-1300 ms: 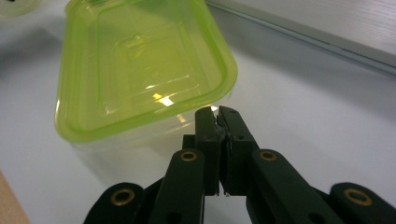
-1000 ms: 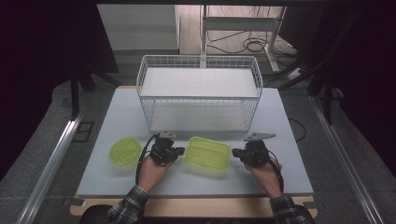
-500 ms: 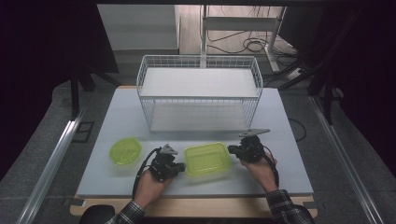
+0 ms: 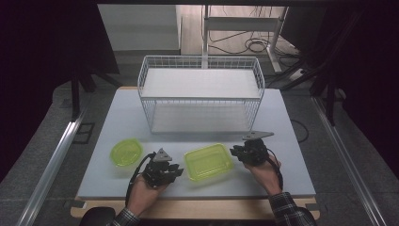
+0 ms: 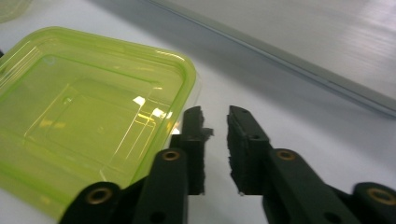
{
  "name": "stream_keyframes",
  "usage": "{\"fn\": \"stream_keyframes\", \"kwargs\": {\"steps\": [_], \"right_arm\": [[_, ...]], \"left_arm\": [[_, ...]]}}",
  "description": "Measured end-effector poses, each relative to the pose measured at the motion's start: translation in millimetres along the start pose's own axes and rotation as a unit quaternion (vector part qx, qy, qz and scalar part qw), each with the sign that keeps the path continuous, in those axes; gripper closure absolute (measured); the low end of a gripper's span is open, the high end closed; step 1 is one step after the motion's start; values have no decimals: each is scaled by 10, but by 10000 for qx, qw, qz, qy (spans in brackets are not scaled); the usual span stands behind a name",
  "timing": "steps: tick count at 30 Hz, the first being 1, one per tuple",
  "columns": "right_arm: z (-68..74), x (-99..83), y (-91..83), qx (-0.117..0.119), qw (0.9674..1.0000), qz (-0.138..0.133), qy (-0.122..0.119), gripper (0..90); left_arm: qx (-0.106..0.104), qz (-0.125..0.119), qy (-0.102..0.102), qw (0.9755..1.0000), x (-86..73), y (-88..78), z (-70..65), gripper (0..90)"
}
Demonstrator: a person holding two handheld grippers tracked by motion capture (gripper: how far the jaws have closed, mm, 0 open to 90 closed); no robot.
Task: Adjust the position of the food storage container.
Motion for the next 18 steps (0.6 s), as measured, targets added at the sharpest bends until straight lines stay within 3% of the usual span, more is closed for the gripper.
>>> {"fn": "stream_keyframes", "kwargs": {"steps": [3,4,5,6,7,12,15,18], "right_arm": [[28,-18,-68,-25,9999,-101,-29,658],[50,-35,-137,-57,9997,-218,-30,590],[50,-35,-137,-57,9997,-218,-30,590],[63,-47,-191,-66,9995,-303,-11,524],[63,-47,-191,-66,9995,-303,-11,524],[91,-83,-229,-19,9993,-373,3,348],[107,-104,-233,48,9992,-391,0,291],[134,-147,-243,166,9988,-457,50,177]], "left_arm": [[44,-76,80,9999,-29,-37,12,514],[66,-106,97,9999,-43,-52,19,466],[81,-127,112,9998,-58,-65,27,466],[109,-206,106,9997,-80,-85,37,395],[109,-206,106,9997,-80,-85,37,345],[450,-402,287,9978,-112,-132,68,95],[542,-408,365,9970,-138,-148,74,63],[529,-373,420,9970,-169,-157,64,20]]}}
Point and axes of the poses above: each handheld gripper's, and its own axes: y roughly forward along the jaws, x roughly out of its top, z roughly to its left, the point moved 6 cm from there along y, roughly forward along the jaws, and after that the axes turned 13 degrees about x, right-handed, at the moved point
